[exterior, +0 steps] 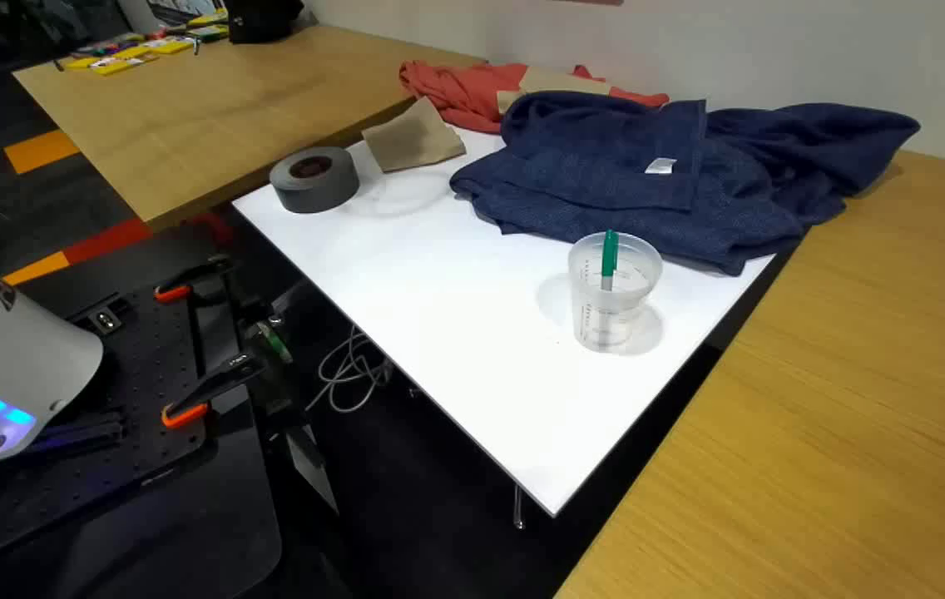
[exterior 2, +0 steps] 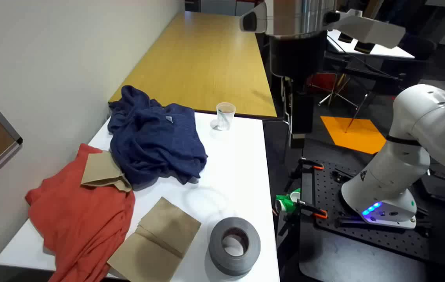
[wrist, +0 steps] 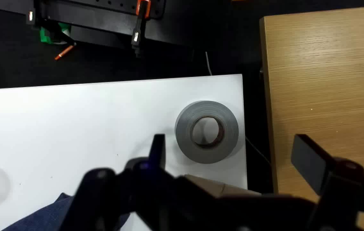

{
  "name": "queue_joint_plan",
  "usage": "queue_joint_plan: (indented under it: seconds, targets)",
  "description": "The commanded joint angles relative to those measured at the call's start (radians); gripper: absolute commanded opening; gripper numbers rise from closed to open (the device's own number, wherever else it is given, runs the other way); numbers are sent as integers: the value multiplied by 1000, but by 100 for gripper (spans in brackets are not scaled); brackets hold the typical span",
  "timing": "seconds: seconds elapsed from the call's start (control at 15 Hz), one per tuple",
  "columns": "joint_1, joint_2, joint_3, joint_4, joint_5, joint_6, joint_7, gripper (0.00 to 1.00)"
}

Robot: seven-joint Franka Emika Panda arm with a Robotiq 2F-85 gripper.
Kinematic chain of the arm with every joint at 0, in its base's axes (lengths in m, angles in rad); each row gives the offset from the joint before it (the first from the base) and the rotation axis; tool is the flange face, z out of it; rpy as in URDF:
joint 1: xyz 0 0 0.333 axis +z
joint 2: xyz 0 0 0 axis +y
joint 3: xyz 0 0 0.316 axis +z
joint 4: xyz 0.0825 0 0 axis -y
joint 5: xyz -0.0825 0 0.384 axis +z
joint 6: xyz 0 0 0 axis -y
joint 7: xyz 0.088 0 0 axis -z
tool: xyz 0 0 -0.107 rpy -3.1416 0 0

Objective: Remove the marker from the cup and put it on the table

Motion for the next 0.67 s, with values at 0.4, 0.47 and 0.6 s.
queue_joint_plan:
  seconds: [0.4,0.47,0.6]
  targets:
    - [-13,4,11,2,3,-3,-3,100]
    - [-13,4,11,2,3,-3,-3,100]
    - [-16,6,11,3,5,9,6,100]
